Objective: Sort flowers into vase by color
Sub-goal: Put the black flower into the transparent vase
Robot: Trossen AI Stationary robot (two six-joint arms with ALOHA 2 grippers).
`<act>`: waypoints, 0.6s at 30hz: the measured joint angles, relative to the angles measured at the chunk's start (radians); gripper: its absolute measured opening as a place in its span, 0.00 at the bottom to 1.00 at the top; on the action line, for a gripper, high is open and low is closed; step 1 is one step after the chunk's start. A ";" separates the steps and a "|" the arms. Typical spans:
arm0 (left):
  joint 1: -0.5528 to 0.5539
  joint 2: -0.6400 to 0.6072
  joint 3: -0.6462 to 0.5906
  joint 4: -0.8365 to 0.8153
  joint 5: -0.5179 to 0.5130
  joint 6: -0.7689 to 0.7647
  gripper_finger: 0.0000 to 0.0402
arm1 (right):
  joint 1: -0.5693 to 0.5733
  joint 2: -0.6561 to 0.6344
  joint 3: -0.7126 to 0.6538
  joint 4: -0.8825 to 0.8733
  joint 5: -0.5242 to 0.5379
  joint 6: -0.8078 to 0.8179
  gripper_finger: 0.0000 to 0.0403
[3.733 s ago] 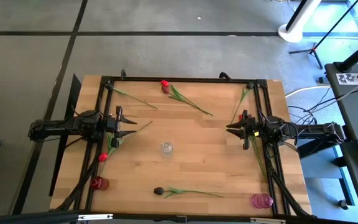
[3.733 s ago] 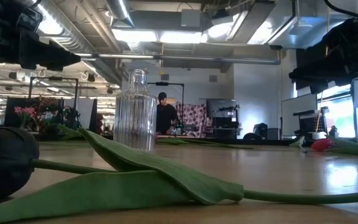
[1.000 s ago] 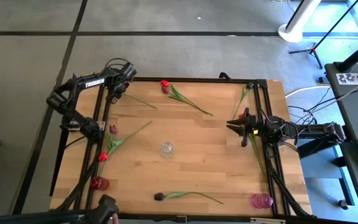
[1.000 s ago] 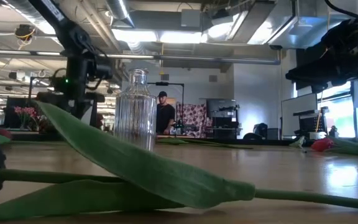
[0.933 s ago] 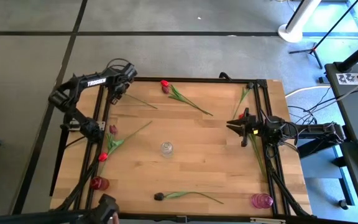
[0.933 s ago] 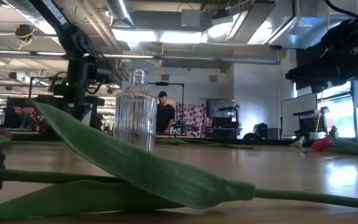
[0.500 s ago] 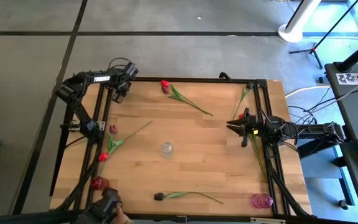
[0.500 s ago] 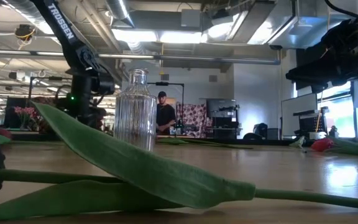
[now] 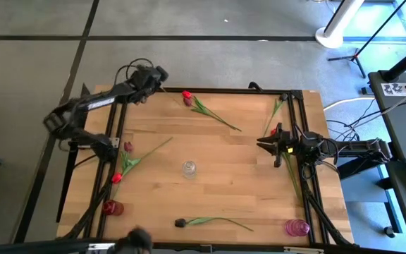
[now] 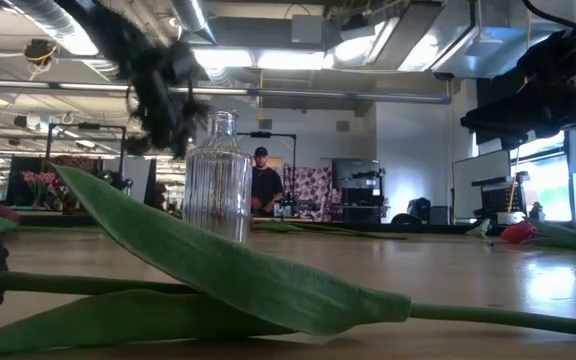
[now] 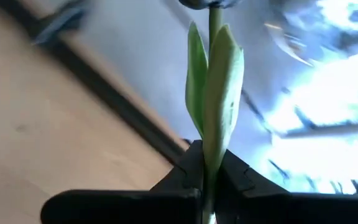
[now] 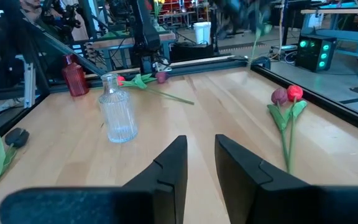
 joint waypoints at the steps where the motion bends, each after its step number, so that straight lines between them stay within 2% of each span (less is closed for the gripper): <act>1: -0.041 -0.047 0.000 0.005 -0.020 0.057 0.01 | 0.000 0.000 0.000 0.000 0.000 0.000 0.21; 5: -0.229 -0.223 0.000 0.013 -0.077 0.299 0.01 | 0.000 0.000 0.000 0.000 -0.001 0.000 0.21; 11: -0.517 -0.432 0.000 0.073 -0.066 0.648 0.01 | 0.000 0.000 0.000 0.003 0.033 -0.002 0.21; 18: -0.870 -0.582 0.000 0.172 0.011 0.955 0.01 | 0.000 0.010 0.000 0.020 0.221 -0.159 0.21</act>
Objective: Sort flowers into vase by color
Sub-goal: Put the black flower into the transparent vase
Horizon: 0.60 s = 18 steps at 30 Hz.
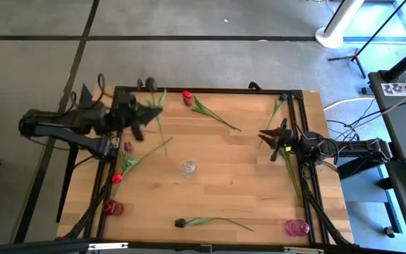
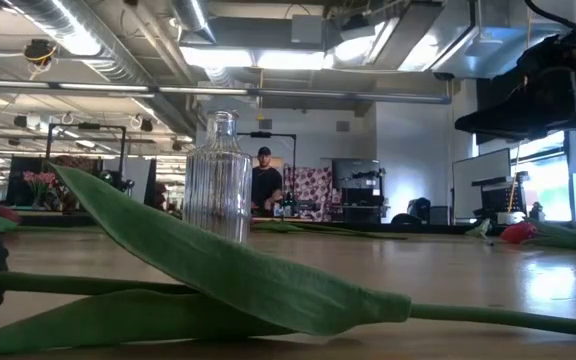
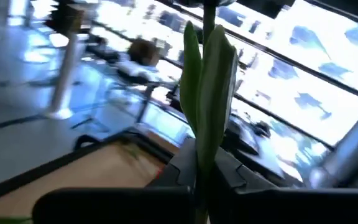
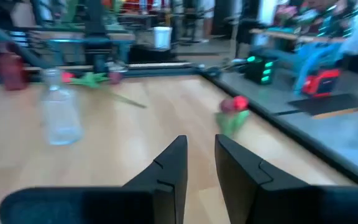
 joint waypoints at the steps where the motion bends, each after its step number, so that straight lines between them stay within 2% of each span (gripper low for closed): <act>1: -0.040 -0.006 0.000 0.001 0.001 0.032 0.01 | 0.000 0.003 0.000 0.001 0.016 -0.018 0.21; 5: -0.154 0.001 0.000 0.049 0.001 0.121 0.01 | 0.000 0.004 0.000 0.000 0.005 -0.023 0.21; 9: -0.198 0.062 0.000 0.199 0.014 0.182 0.01 | 0.000 0.005 0.000 0.002 -0.014 -0.024 0.21; 13: -0.217 0.140 0.000 0.279 0.031 0.282 0.01 | 0.000 0.005 0.000 0.059 -0.022 -0.001 0.21; 18: -0.209 0.256 -0.001 0.371 0.030 0.351 0.01 | 0.000 0.004 0.000 0.212 -0.111 0.289 0.21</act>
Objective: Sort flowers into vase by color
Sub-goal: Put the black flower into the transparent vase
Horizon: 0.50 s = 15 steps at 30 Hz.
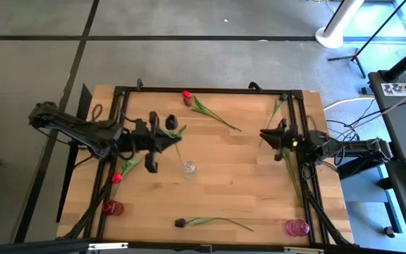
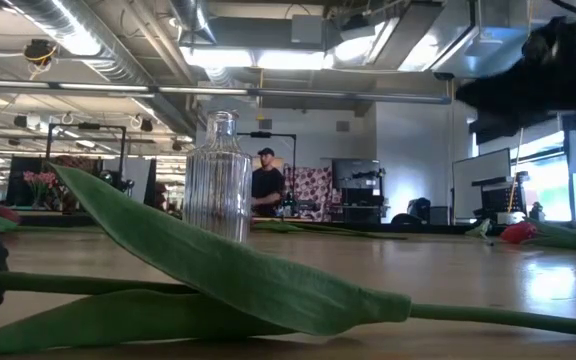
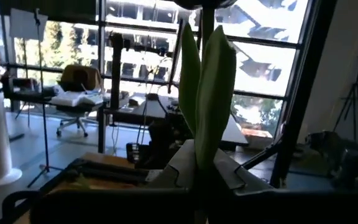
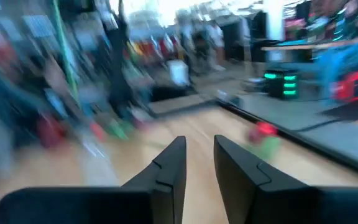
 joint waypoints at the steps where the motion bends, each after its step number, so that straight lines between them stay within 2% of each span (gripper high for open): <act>1: 0.003 0.019 -0.001 0.039 0.002 0.017 0.01 | 0.000 0.000 0.000 0.032 -0.009 0.069 0.21; 4: 0.018 0.048 0.001 0.074 -0.010 0.047 0.01 | 0.000 0.000 0.002 0.114 -0.017 0.195 0.21; 7: 0.032 0.072 -0.014 0.080 -0.005 0.003 0.01 | 0.000 0.000 0.011 0.141 -0.018 0.246 0.21; 15: 0.041 0.093 -0.114 0.218 -0.038 -0.016 0.01 | 0.000 0.000 0.024 0.158 0.003 0.329 0.21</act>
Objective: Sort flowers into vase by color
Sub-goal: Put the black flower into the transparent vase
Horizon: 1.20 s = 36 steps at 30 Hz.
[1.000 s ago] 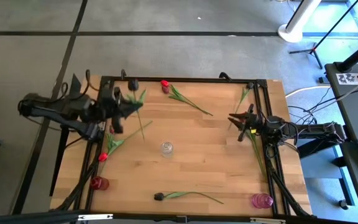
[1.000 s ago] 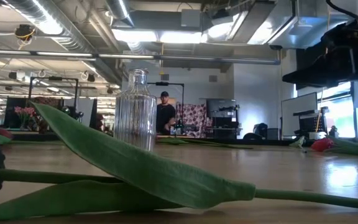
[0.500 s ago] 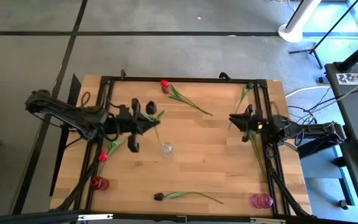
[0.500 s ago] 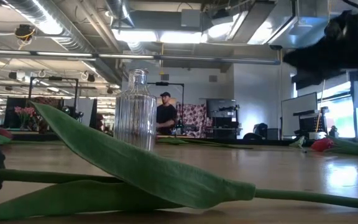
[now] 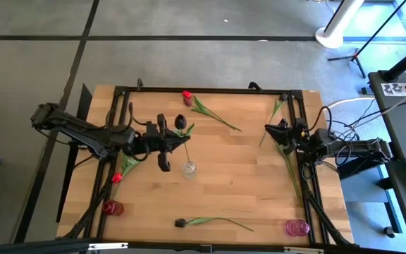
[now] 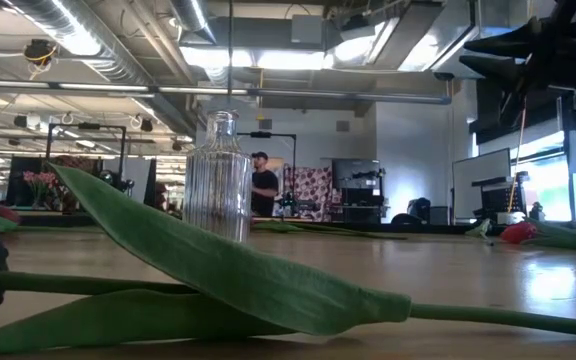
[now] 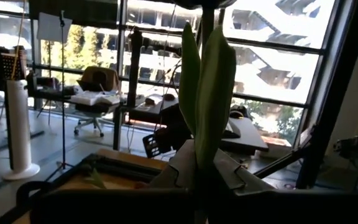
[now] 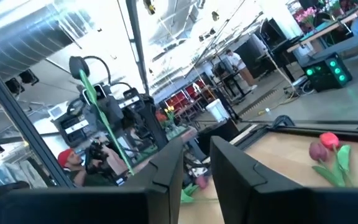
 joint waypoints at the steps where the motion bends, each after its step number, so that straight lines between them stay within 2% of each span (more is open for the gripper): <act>1: 0.000 -0.001 -0.012 0.013 -0.001 -0.010 0.01 | 0.000 0.000 0.000 -0.003 -0.002 0.001 0.21; 10: -0.003 -0.002 -0.120 0.074 0.001 -0.019 0.02 | 0.000 0.000 0.003 -0.031 -0.019 -0.005 0.21; 13: -0.010 -0.002 -0.148 0.072 0.017 -0.019 0.02 | 0.000 0.001 0.005 -0.045 0.024 -0.022 0.21; 15: -0.010 -0.002 -0.164 0.071 0.018 -0.026 0.03 | 0.001 0.017 0.044 -0.114 0.032 -0.037 0.21; 18: -0.010 -0.002 -0.168 0.048 0.016 -0.039 0.06 | 0.001 0.125 0.144 -0.228 0.030 -0.086 0.21; 22: -0.015 -0.002 -0.130 -0.093 0.072 -0.046 0.15 | 0.001 0.310 0.290 -0.258 0.026 -0.189 0.21; 29: -0.021 -0.005 0.037 -0.480 0.079 -0.109 0.33 | 0.001 0.581 0.543 -0.382 -0.046 -0.191 0.21; 36: -0.018 -0.006 0.200 -0.787 0.048 -0.129 0.46 | 0.001 0.703 0.771 -0.540 -0.088 -0.289 0.21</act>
